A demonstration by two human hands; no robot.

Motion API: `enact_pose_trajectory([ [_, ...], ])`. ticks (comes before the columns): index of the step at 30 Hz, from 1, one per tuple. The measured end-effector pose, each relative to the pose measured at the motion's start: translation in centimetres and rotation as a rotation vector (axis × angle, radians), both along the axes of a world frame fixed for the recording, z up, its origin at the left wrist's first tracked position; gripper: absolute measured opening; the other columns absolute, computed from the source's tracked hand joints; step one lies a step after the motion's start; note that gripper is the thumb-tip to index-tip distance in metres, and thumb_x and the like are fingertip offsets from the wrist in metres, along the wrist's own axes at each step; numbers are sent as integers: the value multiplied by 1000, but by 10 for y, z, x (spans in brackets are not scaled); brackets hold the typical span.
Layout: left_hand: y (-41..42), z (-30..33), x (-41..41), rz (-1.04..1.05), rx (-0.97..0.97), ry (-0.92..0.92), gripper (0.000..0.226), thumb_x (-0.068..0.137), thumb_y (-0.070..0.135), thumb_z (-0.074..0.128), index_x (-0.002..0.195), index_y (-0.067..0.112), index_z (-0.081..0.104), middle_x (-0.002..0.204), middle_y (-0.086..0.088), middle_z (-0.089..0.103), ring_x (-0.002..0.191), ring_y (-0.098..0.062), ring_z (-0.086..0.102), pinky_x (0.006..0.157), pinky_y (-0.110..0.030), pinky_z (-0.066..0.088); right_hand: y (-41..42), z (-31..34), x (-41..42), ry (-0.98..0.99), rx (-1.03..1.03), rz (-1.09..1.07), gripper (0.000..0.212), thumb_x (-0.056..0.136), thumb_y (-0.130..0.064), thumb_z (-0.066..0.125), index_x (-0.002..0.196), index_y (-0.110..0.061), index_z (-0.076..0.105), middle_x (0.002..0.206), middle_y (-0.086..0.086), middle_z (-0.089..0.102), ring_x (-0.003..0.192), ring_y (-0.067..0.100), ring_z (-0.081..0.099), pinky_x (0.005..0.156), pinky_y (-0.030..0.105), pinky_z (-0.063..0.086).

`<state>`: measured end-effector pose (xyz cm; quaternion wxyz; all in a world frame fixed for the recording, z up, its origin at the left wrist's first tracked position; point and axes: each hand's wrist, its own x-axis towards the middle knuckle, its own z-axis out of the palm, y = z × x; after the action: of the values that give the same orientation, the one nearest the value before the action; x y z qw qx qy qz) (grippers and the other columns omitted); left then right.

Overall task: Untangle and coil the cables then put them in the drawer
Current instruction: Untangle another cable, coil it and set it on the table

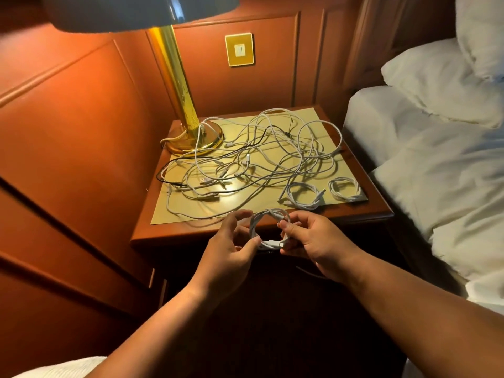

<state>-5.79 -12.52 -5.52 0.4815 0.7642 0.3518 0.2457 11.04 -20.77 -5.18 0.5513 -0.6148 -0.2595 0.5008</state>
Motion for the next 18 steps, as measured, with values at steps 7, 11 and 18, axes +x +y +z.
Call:
enact_pose_trajectory([
  [7,29,14,9,-18,250,222,25,92,31,66,116,30,59,107,10,62,93,-4,61,80,-26,57,-5,21,25,-183,-52,-165,11,95,-18,63,103,-12,67,92,8,66,70,15,63,73,39,61],
  [11,61,13,26,-38,651,385,32,89,30,68,120,27,59,118,2,62,101,-16,61,81,-36,57,-2,39,40,-570,-109,-122,6,93,-28,67,96,-24,66,94,0,70,86,15,66,77,33,57],
  [18,93,12,33,-87,946,743,32,94,36,54,125,29,56,126,3,62,111,-20,62,96,-37,43,22,58,50,-978,-231,14,21,89,-39,69,104,-32,56,95,-7,62,92,16,62,86,37,52],
])
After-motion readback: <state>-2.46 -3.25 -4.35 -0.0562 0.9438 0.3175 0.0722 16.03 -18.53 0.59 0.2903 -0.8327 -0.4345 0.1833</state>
